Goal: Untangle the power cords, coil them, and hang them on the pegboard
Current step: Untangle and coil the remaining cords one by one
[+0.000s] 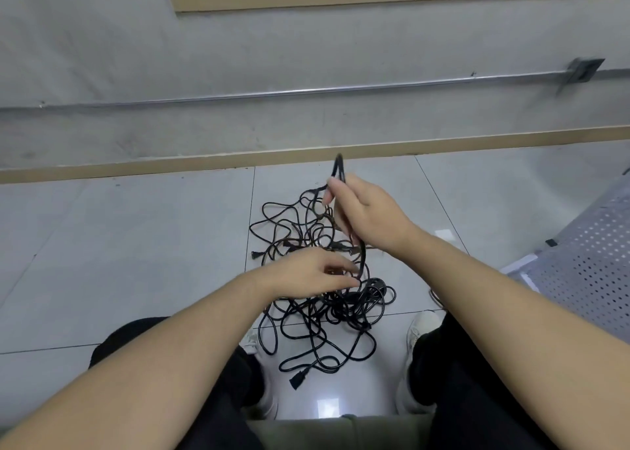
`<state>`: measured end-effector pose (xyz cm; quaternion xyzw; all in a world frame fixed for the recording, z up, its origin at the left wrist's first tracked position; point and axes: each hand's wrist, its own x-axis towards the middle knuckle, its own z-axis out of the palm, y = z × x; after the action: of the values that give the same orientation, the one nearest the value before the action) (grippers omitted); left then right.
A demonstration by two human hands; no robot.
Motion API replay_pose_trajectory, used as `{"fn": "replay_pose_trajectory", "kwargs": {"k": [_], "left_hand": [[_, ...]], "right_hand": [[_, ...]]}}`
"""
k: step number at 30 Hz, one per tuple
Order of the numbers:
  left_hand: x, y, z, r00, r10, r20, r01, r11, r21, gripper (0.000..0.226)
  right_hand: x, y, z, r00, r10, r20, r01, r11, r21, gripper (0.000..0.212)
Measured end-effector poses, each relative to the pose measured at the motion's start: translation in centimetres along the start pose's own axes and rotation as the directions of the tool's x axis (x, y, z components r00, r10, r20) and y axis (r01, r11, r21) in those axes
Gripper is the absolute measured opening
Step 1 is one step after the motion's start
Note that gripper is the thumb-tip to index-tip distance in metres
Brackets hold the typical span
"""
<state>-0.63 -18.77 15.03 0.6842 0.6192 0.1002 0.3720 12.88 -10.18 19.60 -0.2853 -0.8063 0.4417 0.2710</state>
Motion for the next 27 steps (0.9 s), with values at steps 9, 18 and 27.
{"fn": "replay_pose_trajectory", "kwargs": {"k": [9, 18, 27], "left_hand": [[1.3, 1.1, 0.8, 0.970, -0.075, -0.232, -0.040, 0.890, -0.454, 0.023], [0.2, 2.4, -3.0, 0.847, -0.383, -0.370, -0.296, 0.237, -0.925, 0.043], [-0.3, 0.5, -3.3, 0.872, -0.306, -0.383, -0.201, 0.489, -0.849, 0.066]], "right_hand": [[0.9, 1.2, 0.0, 0.965, 0.232, 0.123, -0.250, 0.955, 0.158, 0.062], [-0.8, 3.4, -0.3, 0.637, 0.324, 0.699, -0.168, 0.944, -0.283, 0.050], [-0.7, 2.0, 0.6, 0.924, -0.022, 0.381, 0.123, 0.963, -0.241, 0.021]]}}
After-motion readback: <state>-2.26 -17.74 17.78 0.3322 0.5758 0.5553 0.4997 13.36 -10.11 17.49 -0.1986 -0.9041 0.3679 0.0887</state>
